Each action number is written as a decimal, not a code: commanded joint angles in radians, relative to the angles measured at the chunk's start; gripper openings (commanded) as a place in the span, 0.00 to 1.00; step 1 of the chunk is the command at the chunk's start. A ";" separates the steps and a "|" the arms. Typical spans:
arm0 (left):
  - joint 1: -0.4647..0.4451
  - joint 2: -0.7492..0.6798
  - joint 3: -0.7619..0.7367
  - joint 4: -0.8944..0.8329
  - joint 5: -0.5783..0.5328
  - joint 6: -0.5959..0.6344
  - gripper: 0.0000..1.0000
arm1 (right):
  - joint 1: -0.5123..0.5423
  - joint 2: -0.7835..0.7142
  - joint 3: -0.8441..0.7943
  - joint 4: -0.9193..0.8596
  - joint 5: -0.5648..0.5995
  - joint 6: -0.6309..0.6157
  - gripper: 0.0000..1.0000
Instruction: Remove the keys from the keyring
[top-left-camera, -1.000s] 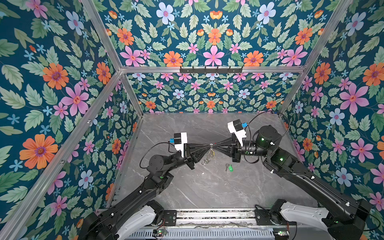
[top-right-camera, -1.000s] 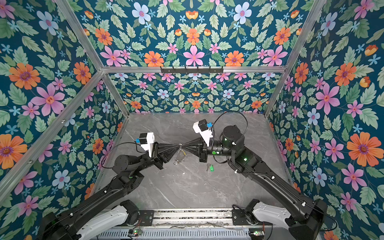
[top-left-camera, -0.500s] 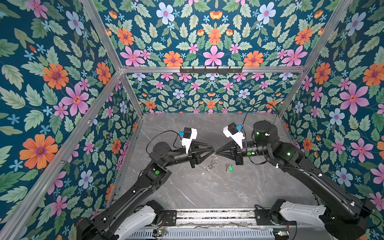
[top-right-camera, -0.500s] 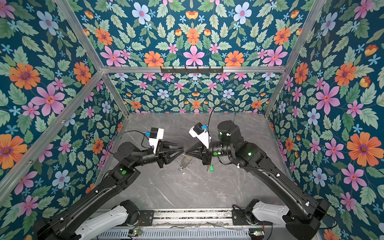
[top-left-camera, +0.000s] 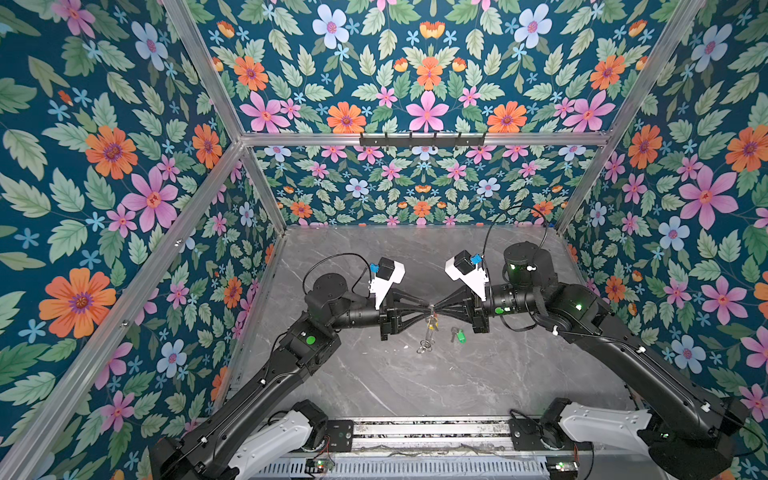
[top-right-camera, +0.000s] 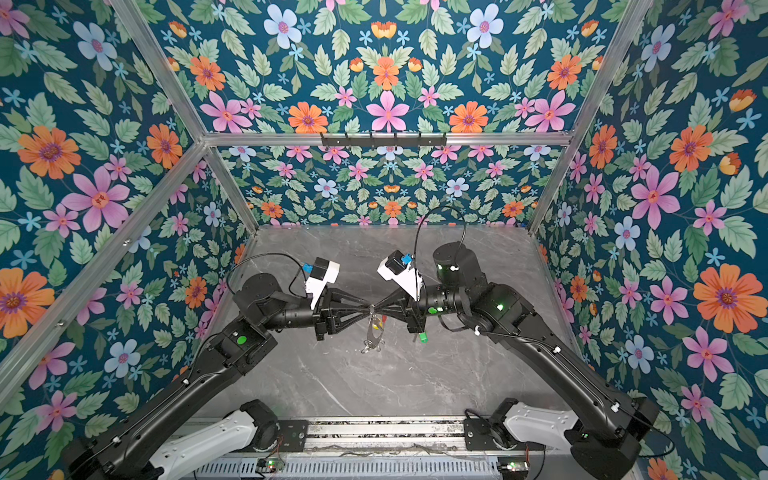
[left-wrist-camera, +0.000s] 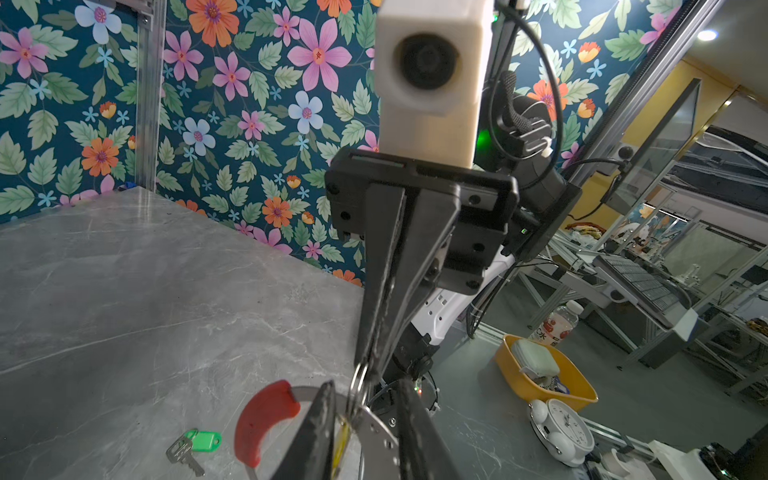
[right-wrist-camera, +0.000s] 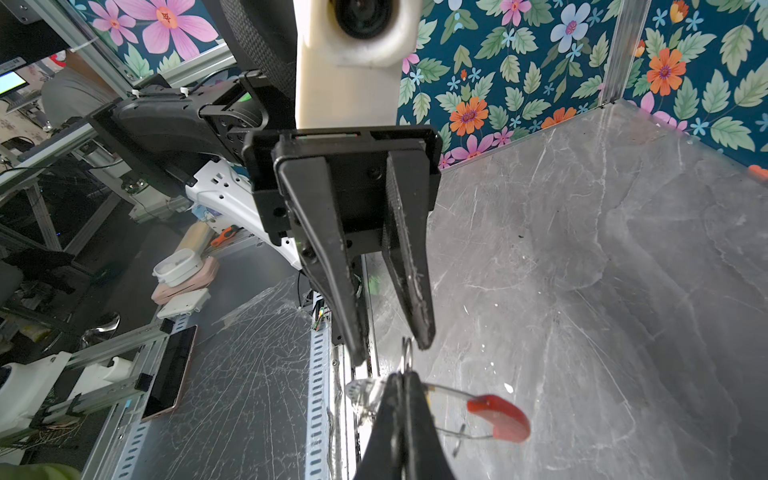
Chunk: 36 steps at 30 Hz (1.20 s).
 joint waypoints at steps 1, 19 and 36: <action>0.006 -0.003 0.005 -0.015 0.025 0.021 0.28 | 0.000 0.000 0.005 0.007 -0.001 -0.014 0.00; 0.009 0.028 0.013 0.054 0.090 -0.023 0.06 | 0.001 0.017 0.017 0.002 0.000 -0.014 0.00; -0.024 -0.068 -0.092 0.177 -0.269 0.011 0.00 | 0.001 -0.134 -0.210 0.368 0.292 0.154 0.37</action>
